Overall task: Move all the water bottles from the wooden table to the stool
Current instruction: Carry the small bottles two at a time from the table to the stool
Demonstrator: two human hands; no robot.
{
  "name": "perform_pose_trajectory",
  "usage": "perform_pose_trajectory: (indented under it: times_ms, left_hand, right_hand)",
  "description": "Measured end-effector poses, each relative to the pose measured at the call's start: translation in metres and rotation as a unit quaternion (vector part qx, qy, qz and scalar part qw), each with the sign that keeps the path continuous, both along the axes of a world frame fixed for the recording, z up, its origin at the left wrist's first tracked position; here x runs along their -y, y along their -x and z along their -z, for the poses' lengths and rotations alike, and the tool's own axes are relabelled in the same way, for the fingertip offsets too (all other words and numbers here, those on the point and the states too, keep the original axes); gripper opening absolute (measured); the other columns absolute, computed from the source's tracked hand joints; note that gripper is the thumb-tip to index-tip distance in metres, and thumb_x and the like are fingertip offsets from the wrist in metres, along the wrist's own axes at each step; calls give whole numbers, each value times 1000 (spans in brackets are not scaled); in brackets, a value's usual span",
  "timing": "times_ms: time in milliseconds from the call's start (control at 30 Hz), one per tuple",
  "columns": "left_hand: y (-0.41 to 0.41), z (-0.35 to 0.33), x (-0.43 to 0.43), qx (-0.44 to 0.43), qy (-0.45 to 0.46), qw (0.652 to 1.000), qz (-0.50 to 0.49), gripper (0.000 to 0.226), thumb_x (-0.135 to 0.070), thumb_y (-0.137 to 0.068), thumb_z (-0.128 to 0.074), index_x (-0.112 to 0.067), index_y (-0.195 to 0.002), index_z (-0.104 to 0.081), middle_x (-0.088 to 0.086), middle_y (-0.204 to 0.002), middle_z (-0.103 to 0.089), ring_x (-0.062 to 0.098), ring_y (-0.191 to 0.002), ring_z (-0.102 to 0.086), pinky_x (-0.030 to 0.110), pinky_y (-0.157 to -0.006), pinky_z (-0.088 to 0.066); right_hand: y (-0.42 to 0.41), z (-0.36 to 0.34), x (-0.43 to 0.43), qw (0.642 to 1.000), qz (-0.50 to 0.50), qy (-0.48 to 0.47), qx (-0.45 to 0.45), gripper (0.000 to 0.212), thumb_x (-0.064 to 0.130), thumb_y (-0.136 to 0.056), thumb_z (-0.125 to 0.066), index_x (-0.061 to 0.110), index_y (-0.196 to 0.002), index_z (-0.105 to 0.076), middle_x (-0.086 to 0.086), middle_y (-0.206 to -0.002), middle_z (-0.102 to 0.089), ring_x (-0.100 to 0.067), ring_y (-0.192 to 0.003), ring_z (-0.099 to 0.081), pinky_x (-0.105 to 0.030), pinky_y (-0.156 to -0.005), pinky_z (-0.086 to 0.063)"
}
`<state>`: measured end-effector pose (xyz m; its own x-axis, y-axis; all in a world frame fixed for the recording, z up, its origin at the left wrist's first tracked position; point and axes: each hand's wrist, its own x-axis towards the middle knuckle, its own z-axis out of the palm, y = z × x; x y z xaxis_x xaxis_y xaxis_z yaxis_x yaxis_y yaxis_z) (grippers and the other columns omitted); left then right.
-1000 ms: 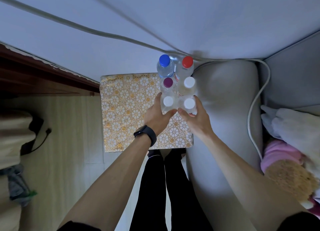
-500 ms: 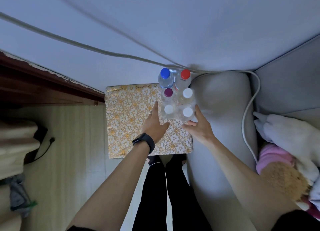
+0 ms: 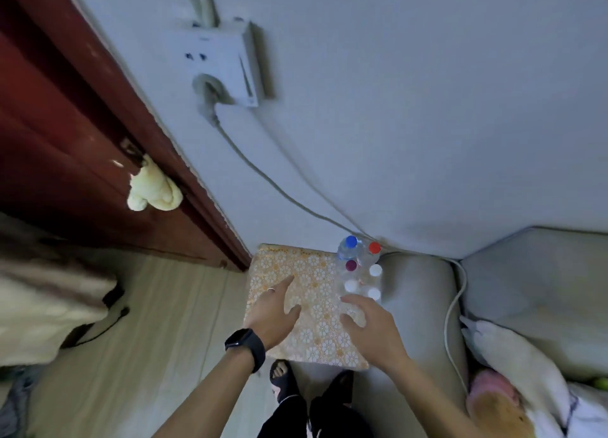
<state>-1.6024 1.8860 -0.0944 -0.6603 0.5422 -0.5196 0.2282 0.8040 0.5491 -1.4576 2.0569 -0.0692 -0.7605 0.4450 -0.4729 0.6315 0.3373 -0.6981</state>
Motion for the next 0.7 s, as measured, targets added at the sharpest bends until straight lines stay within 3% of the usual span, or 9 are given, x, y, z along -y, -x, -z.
perform_pose_trajectory:
  times_ms: [100,233,333,400,500,700]
  left_hand:
    - [16,-31,33,-60,3,997,-54,63,-42,-96,-51,-37,-153,-23,7,-139,-53,25,-121,-55,35,-91,-52]
    - [22,-60,95,-109,12,981,-157,58,-37,-95,-45,-33,-151,-28,7,-132,-56,30,-124,-49,39,-97,-45]
    - [12,-70,151,-143,35,958,-247,48,-34,-95,-47,-23,-142,-41,6,-129,-56,31,-121,-50,37,-98,-40]
    - [-12,-73,187,-153,40,934,-322,52,-35,-97,-50,-24,-146,-39,4,-139,-52,28,-129,-46,35,-105,-37]
    - [-62,-74,244,-160,68,897,-407,57,-37,-98,-51,-29,-152,-33,0,-149,-46,23,-139,-38,32,-112,-31]
    - [-171,-73,340,-138,111,795,-580,53,-38,-97,-55,-28,-147,-41,3,-144,-51,23,-136,-41,33,-111,-33]
  right_hand:
    - [41,-36,24,990,-86,-64,-89,24,33,-94,-64,32,-117,-67,22,-122,-58,4,-115,-48,0,-93,-26]
    - [97,-65,66,953,-208,-108,-192,21,32,-93,-65,29,-113,-71,25,-117,-60,9,-115,-46,-10,-100,-33]
    - [131,-66,104,923,-308,-110,-202,22,40,-95,-59,34,-113,-70,24,-122,-60,1,-124,-46,-10,-101,-30]
    - [143,-63,132,900,-378,-108,-189,24,43,-96,-56,35,-114,-70,21,-125,-59,-2,-126,-45,-7,-99,-26]
    - [144,-61,185,860,-465,-84,-193,24,42,-96,-56,34,-116,-69,19,-128,-56,0,-125,-44,-14,-102,-27]
    - [117,-56,312,771,-602,-47,-202,22,37,-93,-62,30,-111,-72,11,-126,-62,-12,-124,-49,-19,-102,-29]
